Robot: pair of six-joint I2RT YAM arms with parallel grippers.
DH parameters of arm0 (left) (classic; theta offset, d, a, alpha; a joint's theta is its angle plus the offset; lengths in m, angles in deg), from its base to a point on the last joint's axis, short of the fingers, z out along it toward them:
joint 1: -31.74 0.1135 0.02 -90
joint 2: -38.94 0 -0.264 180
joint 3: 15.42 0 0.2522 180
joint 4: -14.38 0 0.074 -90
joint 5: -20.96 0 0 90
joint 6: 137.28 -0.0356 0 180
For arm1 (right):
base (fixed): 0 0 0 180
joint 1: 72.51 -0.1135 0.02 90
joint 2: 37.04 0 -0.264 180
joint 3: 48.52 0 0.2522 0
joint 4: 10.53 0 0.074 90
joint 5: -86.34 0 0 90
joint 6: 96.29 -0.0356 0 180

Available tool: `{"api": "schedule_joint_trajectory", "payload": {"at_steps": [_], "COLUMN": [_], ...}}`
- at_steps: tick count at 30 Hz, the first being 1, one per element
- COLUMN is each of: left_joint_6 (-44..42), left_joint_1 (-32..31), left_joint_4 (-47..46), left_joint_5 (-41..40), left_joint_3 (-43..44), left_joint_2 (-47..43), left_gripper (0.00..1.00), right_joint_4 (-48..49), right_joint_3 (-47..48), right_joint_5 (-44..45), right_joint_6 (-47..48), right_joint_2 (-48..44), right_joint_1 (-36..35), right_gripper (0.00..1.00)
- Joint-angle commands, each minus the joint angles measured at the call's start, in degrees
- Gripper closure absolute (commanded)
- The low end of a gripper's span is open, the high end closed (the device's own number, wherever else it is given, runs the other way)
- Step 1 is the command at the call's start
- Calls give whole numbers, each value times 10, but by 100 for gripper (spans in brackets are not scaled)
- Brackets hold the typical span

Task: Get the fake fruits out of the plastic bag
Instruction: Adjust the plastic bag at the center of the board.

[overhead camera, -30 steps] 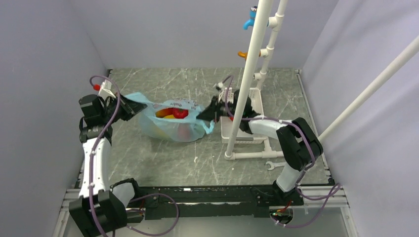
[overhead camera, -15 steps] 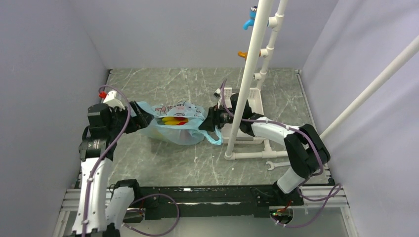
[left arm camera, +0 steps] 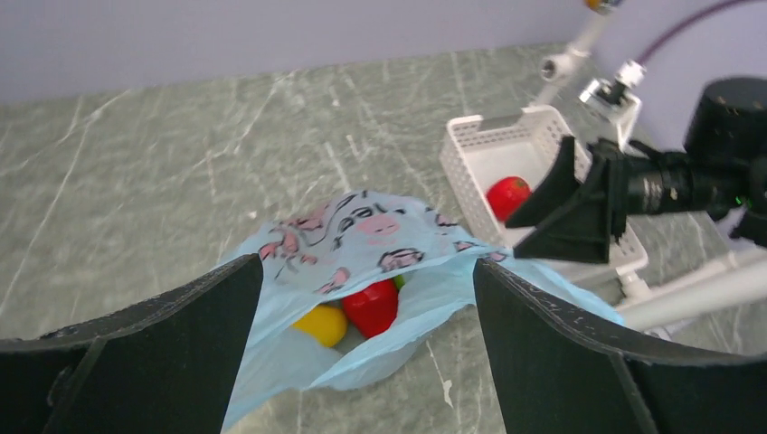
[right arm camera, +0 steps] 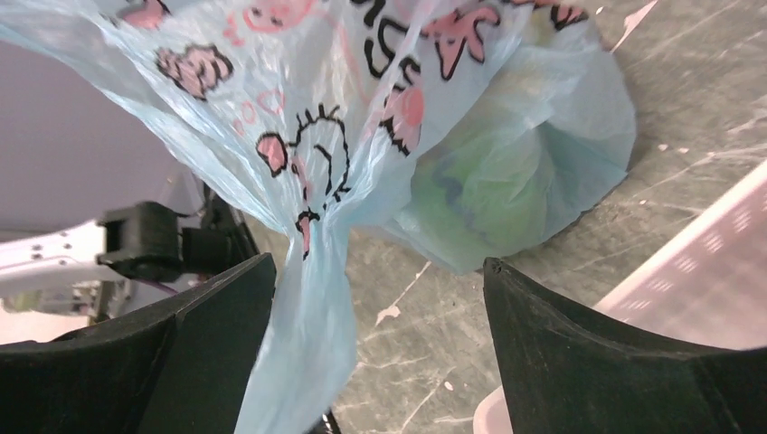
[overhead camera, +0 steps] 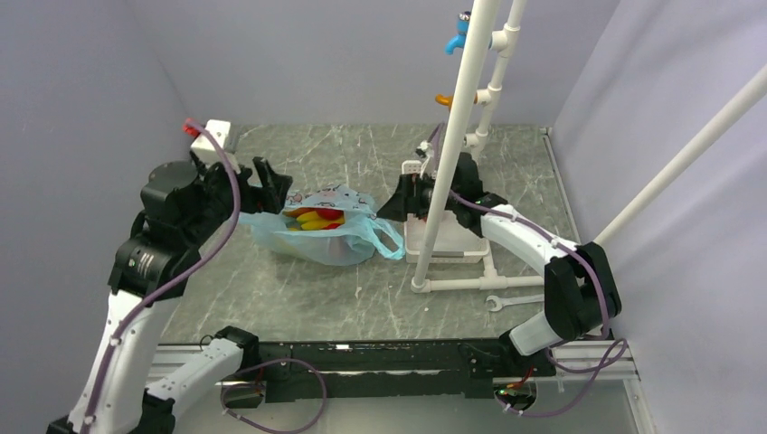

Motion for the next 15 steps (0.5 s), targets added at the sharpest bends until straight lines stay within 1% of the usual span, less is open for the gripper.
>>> {"api": "schedule_joint_trajectory", "payload": {"at_steps": [1, 4, 6, 8, 9, 10, 11, 13, 15], "left_joint_6": [-80, -114, -145, -161, -164, -168, -171, -164, -175], "left_joint_1": [-37, -44, -52, -55, -55, -55, -55, -55, -56], "left_joint_4": [-3, 42, 90, 124, 135, 145, 136, 91, 69], "left_joint_5": [61, 94, 90, 78, 79, 101, 117, 112, 90], "left_joint_3": [64, 129, 181, 195, 194, 188, 170, 110, 66], "left_joint_2": [67, 137, 205, 254, 273, 285, 289, 277, 264], "left_gripper": [5, 2, 1, 1, 1, 0, 1, 1, 1], "right_joint_4": [11, -38, -41, -43, -55, -68, -71, -41, -9], "right_joint_3": [43, 76, 91, 116, 133, 148, 160, 161, 157], "right_joint_5": [-50, -38, -45, -60, -52, -39, -35, -61, -85], "right_joint_6": [-53, -39, -43, -39, -27, -14, -7, -17, -37], "right_joint_2": [-28, -26, -26, -20, -17, -13, -9, 1, 14], "right_joint_1": [28, 37, 48, 53, 50, 42, 34, 24, 16], "right_gripper": [11, 11, 11, 12, 14, 16, 17, 22, 30]}}
